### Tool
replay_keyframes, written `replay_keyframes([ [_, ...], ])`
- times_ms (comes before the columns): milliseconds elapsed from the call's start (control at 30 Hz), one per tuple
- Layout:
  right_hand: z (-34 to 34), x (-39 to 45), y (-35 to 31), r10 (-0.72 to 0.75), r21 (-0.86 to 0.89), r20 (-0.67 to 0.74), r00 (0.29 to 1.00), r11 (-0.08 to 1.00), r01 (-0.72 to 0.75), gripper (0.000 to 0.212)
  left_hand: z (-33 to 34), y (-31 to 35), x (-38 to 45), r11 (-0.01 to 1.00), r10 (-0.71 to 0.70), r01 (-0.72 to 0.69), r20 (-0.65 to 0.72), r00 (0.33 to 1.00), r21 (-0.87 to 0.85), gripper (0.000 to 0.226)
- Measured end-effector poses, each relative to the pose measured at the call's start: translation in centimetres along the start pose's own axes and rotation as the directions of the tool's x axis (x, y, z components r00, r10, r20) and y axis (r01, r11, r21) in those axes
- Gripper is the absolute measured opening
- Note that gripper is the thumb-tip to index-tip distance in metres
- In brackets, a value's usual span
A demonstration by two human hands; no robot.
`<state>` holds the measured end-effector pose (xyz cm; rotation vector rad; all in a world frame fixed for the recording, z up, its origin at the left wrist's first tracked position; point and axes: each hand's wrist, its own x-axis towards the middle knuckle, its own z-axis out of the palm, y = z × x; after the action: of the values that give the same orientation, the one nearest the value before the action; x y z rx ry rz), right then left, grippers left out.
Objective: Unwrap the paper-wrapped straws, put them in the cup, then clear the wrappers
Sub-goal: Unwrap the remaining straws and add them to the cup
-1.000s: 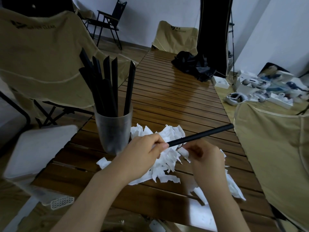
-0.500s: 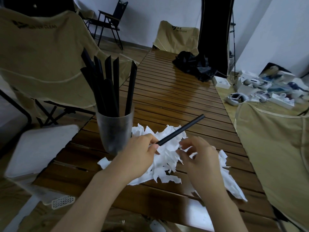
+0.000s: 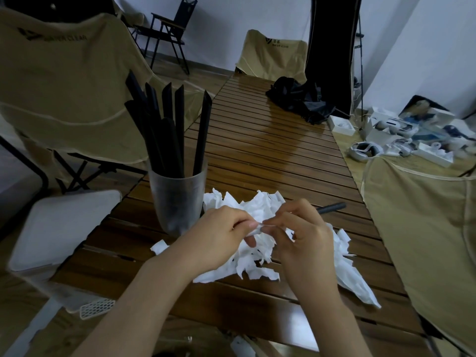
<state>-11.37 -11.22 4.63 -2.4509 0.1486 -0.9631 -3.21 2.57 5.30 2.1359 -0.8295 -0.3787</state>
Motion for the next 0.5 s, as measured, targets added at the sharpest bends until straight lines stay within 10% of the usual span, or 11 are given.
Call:
replay_keyframes([
  [500,-0.8,0.3,-0.8,0.016,0.232,0.033,0.999,0.972,-0.024,0.028,-0.4,1.4,-0.7,0.951,-0.157,0.171,0.073,0.985,-0.256,0.031],
])
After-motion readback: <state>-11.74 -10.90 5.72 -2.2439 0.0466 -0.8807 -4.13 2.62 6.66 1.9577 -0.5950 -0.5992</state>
